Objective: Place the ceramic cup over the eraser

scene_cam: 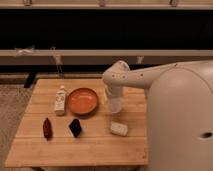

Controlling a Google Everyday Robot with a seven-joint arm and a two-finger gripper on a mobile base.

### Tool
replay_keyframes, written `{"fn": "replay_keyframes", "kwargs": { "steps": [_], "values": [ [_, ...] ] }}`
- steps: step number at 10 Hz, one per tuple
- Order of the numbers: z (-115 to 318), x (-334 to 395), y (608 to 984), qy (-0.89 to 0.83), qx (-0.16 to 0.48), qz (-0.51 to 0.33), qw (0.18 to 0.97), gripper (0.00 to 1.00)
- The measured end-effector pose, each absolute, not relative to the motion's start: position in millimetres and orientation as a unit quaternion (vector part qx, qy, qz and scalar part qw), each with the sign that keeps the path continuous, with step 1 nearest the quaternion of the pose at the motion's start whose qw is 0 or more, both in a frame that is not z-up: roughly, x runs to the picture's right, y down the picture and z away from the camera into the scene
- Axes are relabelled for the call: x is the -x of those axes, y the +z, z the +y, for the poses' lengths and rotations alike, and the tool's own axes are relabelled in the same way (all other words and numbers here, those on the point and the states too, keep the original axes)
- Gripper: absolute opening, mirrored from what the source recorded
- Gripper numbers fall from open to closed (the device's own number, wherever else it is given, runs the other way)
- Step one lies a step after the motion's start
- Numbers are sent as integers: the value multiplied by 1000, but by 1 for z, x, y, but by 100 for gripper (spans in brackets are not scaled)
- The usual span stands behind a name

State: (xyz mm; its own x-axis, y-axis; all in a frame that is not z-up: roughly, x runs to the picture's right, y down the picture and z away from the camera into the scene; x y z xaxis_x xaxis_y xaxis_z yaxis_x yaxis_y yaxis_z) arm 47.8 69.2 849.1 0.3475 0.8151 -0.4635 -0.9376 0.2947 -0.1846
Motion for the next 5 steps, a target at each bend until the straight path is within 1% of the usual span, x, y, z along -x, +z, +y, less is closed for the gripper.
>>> {"fn": "replay_keyframes", "kwargs": {
  "steps": [4,5],
  "values": [
    [62,-49,870,546,202,151,799,80],
    [59,-52,872,544,196,154,801,78]
  ]
}}
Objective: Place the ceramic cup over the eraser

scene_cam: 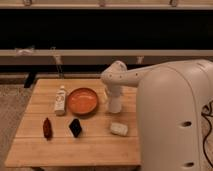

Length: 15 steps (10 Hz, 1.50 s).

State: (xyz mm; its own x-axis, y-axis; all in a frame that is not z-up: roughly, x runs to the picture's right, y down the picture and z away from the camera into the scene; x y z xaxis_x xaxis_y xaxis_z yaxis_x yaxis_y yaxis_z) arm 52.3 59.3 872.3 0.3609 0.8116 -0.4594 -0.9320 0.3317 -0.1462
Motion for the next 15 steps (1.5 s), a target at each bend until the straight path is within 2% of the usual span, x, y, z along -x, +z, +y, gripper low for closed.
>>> {"fn": "replay_keyframes", "kwargs": {
  "steps": [2,4,6,7,8,9,15],
  "values": [
    [56,-55,873,539,191,157,805,62],
    [60,-57,865,528,205,168,807,38],
    [64,-53,858,517,218,174,809,21],
    [67,-52,852,510,229,176,810,9],
    [67,-51,844,505,234,174,813,3],
    [67,-46,830,498,241,168,816,0],
    [87,10,695,442,262,100,852,0]
  ]
}}
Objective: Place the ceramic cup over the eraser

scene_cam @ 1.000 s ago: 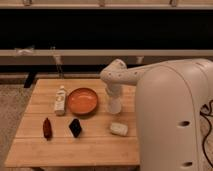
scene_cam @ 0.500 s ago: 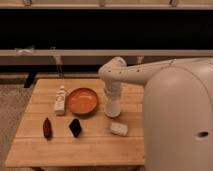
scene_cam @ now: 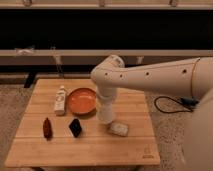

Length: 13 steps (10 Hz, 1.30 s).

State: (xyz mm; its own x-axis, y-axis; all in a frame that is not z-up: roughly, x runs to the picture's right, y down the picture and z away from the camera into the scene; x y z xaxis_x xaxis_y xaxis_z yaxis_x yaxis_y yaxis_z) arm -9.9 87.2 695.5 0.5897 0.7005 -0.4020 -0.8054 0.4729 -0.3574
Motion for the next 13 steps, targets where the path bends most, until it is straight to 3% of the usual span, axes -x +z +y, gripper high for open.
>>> {"fn": "replay_keyframes", "kwargs": {
  "steps": [3,9,13],
  "values": [
    [97,58,658,395,274,59,875,0],
    [81,125,639,334,284,8,899,0],
    [101,154,641,306,298,3,904,0]
  ]
}}
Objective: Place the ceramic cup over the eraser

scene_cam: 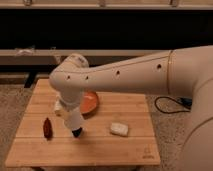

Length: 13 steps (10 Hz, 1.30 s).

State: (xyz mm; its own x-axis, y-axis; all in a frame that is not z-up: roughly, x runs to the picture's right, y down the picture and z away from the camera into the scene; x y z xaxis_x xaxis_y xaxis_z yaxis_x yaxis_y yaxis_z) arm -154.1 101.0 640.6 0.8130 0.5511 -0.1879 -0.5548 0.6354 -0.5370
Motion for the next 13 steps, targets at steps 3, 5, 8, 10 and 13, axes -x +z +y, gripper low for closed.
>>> {"fn": "replay_keyframes", "kwargs": {
  "steps": [3,5,8,10,13],
  "values": [
    [126,165,659,292,302,18,907,2],
    [146,167,679,290,300,28,908,21],
    [164,169,700,296,294,26,908,49],
    [171,170,712,300,290,20,908,69],
    [173,169,725,304,288,15,908,80]
  ]
}}
